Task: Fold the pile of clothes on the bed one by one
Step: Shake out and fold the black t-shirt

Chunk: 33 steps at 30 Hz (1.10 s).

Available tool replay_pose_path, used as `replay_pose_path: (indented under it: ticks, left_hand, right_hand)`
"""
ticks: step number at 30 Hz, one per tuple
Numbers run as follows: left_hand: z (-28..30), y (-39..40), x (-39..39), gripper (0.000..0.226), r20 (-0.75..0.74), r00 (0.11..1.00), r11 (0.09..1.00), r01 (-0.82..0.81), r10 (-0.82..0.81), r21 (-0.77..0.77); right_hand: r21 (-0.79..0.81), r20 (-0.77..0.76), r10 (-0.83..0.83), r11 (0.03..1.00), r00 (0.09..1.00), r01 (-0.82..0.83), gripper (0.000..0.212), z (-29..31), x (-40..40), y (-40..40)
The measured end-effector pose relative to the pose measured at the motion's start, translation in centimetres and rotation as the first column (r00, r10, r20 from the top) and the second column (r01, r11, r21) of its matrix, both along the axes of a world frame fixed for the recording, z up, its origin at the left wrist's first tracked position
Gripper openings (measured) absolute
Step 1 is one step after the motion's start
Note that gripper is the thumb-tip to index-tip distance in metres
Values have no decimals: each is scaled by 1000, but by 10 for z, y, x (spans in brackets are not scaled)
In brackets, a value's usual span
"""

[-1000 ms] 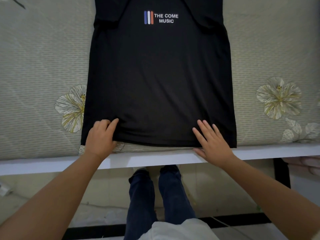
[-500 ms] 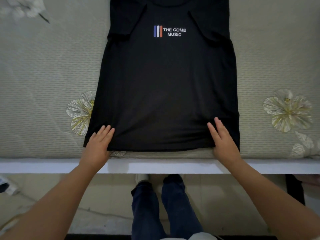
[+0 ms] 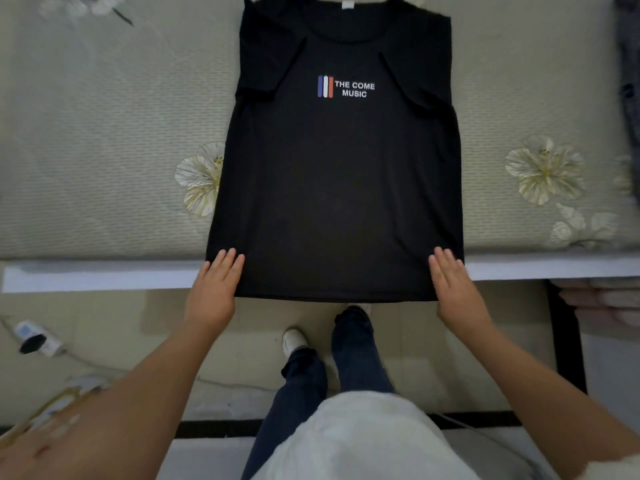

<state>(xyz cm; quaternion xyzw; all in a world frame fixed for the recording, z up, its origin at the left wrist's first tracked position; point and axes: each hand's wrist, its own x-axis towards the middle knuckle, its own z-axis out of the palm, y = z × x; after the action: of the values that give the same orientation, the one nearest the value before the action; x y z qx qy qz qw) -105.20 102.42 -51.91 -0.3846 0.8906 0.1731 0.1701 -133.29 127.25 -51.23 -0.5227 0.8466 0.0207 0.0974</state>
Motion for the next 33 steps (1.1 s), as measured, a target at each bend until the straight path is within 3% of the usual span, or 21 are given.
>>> replay_pose_path:
  ticks: [5, 8, 13, 20, 27, 33]
  left_hand:
    - [42, 8, 13, 68, -99, 992, 996, -82, 79, -33]
    - [59, -10, -16, 66, -53, 996, 993, -73, 68, -92]
    - [80, -59, -77, 60, -9, 1000, 977, -23, 22, -214]
    - [92, -146, -172, 55, -60, 997, 947, -55, 38, -316]
    - [66, -238, -250, 53, -35, 997, 936, -78, 70, -344]
    - [29, -296, -301, 50, 42, 998, 934, -36, 54, -355]
  right_hand:
    - [66, -7, -180, 981, 984, 180, 67, 39, 18, 2]
    - [78, -19, -228, 970, 973, 229, 61, 49, 5, -19]
    - [230, -198, -262, 924, 945, 304, 57, 72, -49, -71]
    - [159, -237, -215, 953, 947, 257, 55, 86, -146, -162]
    - [126, -175, -171, 973, 970, 194, 56, 51, -241, -252]
    - [224, -125, -182, 952, 975, 206, 57, 16, -290, -308]
